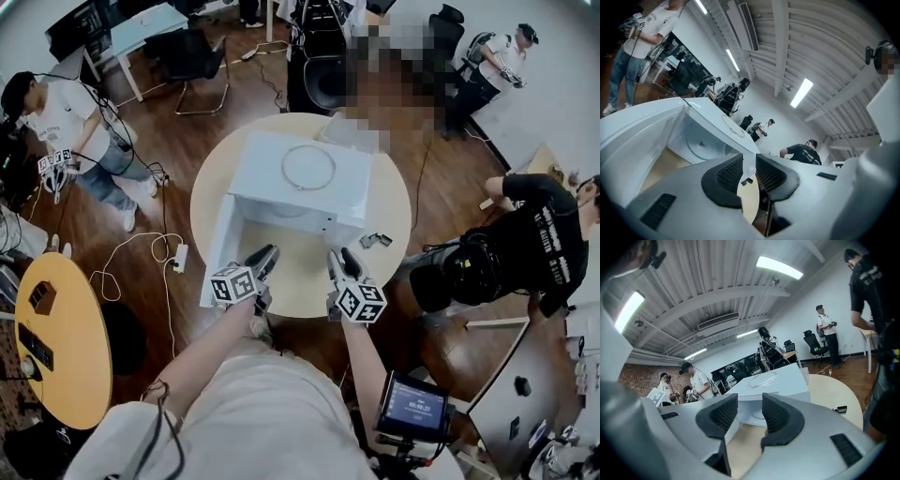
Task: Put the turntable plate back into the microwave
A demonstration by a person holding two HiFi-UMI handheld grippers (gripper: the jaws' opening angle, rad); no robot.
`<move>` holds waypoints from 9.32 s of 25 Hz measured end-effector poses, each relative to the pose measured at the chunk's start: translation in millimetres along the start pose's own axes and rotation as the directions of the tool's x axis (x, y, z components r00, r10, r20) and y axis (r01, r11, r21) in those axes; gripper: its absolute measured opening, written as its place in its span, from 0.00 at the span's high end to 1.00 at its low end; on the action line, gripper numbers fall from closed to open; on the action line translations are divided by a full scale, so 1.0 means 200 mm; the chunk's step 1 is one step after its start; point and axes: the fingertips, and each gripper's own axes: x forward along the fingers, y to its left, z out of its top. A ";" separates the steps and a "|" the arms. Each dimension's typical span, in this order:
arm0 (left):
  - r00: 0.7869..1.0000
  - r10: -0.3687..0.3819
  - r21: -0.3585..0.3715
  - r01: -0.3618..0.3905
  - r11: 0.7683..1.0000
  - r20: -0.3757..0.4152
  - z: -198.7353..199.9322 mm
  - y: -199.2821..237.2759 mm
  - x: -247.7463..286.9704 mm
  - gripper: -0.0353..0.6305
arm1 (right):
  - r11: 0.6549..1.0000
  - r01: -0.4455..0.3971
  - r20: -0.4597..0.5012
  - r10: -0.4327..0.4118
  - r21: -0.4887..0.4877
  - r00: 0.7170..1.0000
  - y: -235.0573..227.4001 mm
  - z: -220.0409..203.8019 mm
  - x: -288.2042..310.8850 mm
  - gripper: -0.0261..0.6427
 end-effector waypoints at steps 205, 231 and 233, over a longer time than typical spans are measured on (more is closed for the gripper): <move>0.990 -0.006 0.405 0.063 0.912 -0.141 0.03 -0.04 -1.14 0.65 | 0.966 0.162 0.103 -0.144 -0.201 0.984 0.69 -0.10 -0.70 0.74; 0.963 -0.078 0.410 0.181 0.894 -0.256 -0.03 -0.02 -1.06 0.65 | 0.936 0.313 0.118 -0.297 -0.160 0.948 0.59 -0.20 -0.86 0.74; 0.964 -0.080 0.411 0.182 0.893 -0.255 -0.04 -0.03 -1.05 0.65 | 0.933 0.306 0.109 -0.290 -0.191 0.951 0.59 -0.20 -0.87 0.74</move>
